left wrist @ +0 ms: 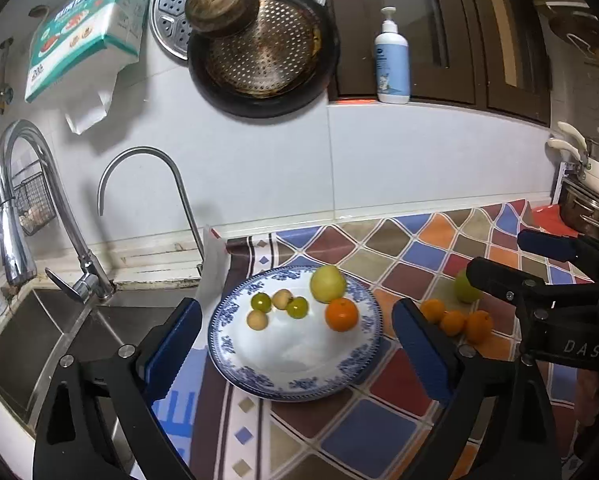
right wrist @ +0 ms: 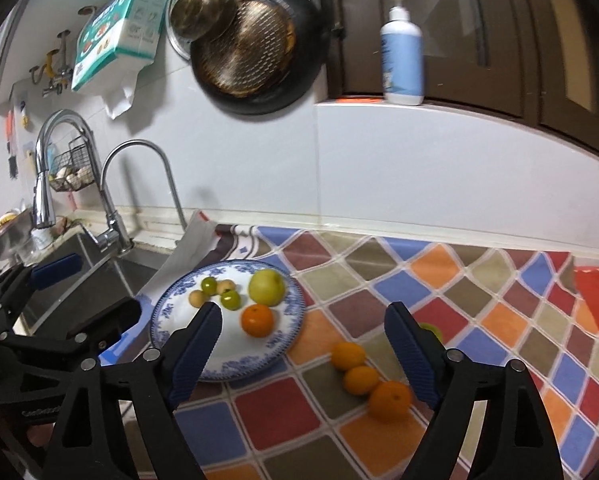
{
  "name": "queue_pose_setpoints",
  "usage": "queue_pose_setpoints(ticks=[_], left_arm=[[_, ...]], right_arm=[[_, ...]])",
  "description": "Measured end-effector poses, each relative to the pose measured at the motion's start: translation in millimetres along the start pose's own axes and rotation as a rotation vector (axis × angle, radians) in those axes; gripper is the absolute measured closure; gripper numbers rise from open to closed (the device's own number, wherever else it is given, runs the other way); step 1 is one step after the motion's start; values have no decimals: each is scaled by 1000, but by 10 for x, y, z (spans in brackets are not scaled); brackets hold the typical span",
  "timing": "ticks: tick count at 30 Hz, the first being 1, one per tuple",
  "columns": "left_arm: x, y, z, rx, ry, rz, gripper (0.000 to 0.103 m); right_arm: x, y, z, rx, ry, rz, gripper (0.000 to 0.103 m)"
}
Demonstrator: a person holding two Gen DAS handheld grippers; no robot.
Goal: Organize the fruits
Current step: 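Move both open grippers back over the oranges on the table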
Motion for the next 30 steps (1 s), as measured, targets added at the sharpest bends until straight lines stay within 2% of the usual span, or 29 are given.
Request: queue_pose_setpoints(ticks=[16,30], left_arm=[[652,190,-123,-17,37,-10,3],[965,387,26,-63,43,55,3]], right_arm=[[588,281,-390,-27,64,-11,19],[829,512,-370,-70,68,-54,19]])
Point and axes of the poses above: each gripper's, at about its wrist camera, not at the fingertips, and z roughly the way its jaws point, x to its right, y to its underside, the point moved 5 cm from there along z, roughly the way its jaws point, and after that the axes turned 7 degrees about y, right-handed, at the moved point
